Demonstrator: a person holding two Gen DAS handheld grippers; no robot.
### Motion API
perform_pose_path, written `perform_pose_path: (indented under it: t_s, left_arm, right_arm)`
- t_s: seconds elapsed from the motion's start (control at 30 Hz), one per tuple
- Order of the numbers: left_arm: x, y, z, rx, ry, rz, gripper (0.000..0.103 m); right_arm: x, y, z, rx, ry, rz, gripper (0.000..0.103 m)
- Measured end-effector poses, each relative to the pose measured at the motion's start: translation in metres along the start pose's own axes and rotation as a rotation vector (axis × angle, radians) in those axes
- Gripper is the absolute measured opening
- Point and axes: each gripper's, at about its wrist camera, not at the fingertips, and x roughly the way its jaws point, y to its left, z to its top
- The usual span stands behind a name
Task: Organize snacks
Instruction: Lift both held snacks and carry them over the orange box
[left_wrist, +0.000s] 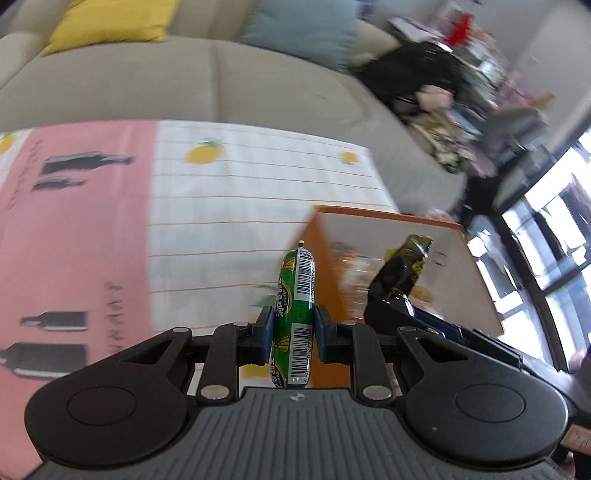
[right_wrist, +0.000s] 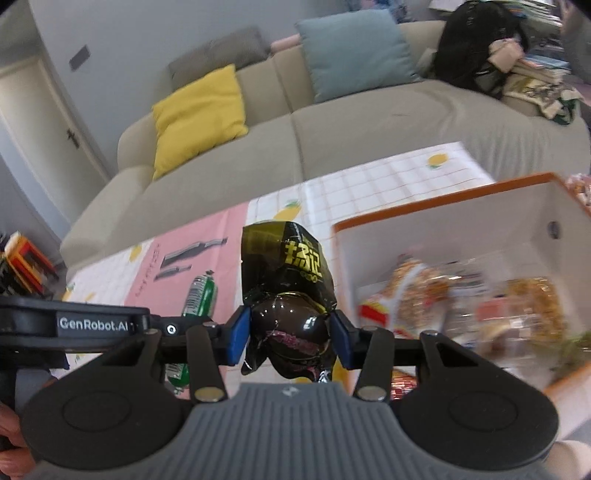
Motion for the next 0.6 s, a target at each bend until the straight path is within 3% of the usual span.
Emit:
perform_pose_path:
  t_s: [0.13,0.4,0.6]
  left_arm:
    - [0.012,-0.041,0.0,0.085,0.03,-0.053,0.025]
    - [0.052,-0.09,0.004,0.196,0.106,-0.073,0.025]
    - [0.078,-0.103,0.009,0.235,0.15,-0.055,0.025]
  right_arm:
    - [-0.026,-0.03,0.006,-0.025,0.033,-0.03,0.046]
    - [-0.009,-0.099,0.018,0.042,0.228,-0.077,0.046]
    - [0.004,-0.115,0.03,0.004,0.235,-0.126,0.045]
